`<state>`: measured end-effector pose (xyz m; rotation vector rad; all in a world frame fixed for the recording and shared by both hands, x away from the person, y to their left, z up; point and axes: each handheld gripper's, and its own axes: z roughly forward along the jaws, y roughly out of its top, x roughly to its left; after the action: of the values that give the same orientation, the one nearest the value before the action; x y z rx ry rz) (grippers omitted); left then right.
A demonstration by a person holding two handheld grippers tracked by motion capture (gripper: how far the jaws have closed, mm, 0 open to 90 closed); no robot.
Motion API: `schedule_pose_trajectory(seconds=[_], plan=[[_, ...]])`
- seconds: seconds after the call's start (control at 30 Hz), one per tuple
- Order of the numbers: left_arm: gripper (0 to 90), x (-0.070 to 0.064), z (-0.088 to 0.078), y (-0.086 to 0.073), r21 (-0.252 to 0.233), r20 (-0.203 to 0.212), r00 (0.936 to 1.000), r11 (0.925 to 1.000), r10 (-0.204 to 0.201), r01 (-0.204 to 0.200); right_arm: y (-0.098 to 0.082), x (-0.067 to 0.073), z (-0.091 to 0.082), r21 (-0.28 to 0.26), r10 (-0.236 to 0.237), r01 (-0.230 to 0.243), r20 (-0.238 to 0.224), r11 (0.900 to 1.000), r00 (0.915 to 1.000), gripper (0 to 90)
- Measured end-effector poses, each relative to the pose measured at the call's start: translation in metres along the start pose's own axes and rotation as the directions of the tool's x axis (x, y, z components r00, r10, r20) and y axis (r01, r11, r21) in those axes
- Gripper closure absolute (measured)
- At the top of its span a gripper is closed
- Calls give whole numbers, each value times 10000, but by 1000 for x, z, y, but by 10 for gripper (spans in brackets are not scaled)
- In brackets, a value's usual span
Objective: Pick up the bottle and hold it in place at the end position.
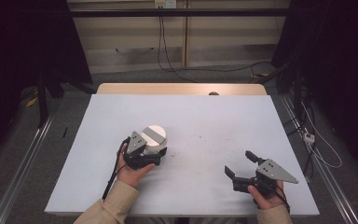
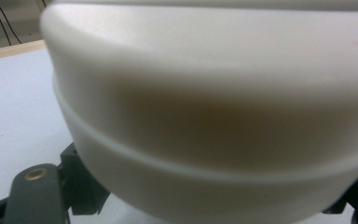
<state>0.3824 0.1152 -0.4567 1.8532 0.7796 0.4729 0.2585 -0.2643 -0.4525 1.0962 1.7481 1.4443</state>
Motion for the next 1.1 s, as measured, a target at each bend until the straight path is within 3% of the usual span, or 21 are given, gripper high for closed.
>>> schedule_pose_trajectory(seconds=[0.57, 0.8, 1.1], plan=[[185, -4, -1, -2, -252, -168, 9988, 9986, 467, -471, 1, 1, 1, -30, -92, 92, -55, 10000, 9999, 45], [185, -2, -4, -1, -758, -151, 9999, 9971, 66, -77, 1, 1, 1, -34, -111, 111, -28, 9999, 9999, 45], [186, -2, -4, 4, -934, -131, 9998, 9955, 135, -147, 2, 3, 1, -63, -193, 192, -46, 9998, 9998, 45]])
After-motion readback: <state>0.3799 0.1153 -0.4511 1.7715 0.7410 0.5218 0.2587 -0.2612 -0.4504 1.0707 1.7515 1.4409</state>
